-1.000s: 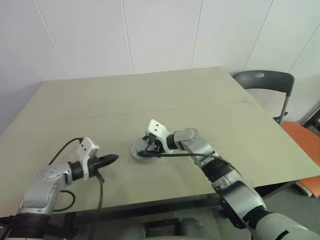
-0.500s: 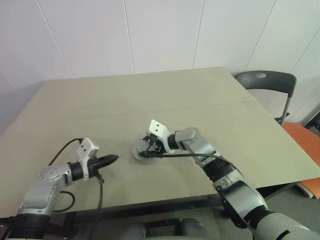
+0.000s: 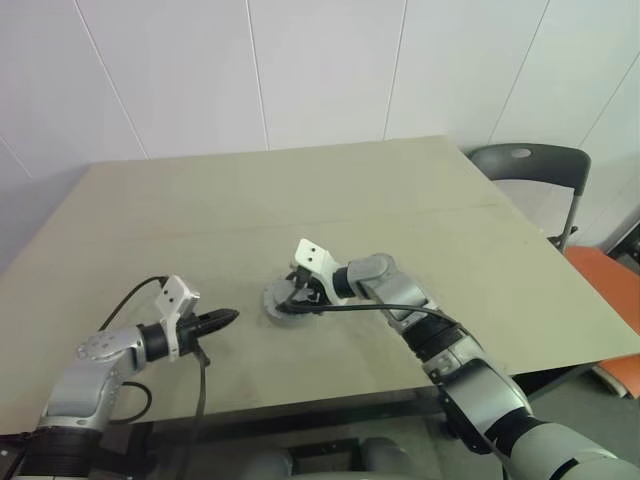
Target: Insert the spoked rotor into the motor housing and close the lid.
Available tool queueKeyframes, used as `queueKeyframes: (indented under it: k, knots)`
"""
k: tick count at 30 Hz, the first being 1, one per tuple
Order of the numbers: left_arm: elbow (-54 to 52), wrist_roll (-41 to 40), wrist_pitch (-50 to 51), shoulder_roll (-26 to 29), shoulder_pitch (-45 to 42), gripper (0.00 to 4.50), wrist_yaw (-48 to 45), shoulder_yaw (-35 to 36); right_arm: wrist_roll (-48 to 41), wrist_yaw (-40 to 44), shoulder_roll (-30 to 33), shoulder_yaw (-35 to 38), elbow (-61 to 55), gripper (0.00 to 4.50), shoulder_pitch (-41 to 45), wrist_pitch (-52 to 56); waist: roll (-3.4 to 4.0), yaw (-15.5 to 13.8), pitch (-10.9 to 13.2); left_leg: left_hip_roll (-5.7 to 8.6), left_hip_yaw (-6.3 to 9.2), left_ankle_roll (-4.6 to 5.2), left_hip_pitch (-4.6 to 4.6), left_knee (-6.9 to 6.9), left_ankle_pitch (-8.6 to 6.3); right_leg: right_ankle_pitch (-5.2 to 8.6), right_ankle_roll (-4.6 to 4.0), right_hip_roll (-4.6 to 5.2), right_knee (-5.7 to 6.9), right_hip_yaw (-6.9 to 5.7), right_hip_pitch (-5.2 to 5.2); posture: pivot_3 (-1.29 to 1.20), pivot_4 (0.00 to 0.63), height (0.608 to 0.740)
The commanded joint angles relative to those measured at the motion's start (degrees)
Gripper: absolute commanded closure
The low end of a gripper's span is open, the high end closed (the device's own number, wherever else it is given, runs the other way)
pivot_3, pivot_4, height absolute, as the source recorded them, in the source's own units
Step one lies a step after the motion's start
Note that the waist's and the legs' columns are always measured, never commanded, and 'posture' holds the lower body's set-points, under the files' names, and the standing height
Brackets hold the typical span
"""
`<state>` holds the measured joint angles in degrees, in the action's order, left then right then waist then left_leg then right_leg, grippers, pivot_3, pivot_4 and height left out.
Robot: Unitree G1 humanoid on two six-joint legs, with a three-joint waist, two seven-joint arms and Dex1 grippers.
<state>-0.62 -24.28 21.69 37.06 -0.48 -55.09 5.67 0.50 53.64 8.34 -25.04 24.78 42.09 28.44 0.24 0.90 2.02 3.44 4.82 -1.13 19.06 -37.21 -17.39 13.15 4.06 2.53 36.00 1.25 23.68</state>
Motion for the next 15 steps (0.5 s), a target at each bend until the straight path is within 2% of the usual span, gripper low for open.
queueKeyframes:
  k: [1,15]
  knots:
    - [-0.7,0.0,-0.7,0.2,-1.2,4.5,-0.2,0.4,2.2,0.3,1.5,-2.3,1.7,1.21,-1.5,3.1,0.0,0.0,0.0,0.0,0.0,0.0,-0.08,0.0,0.0,0.1,0.15,0.0,-0.02,0.0,-0.08,0.0,0.0,0.74]
    - [-1.9,-0.2,-0.1,0.0,-1.2,4.5,0.6,0.2,4.0,0.9,4.2,-4.7,1.5,1.21,-2.5,5.5,0.04,-0.3,0.0,0.02,0.01,0.01,-0.41,0.06,-0.01,0.13,0.18,0.05,-0.22,-0.01,-0.45,0.0,0.0,0.74]
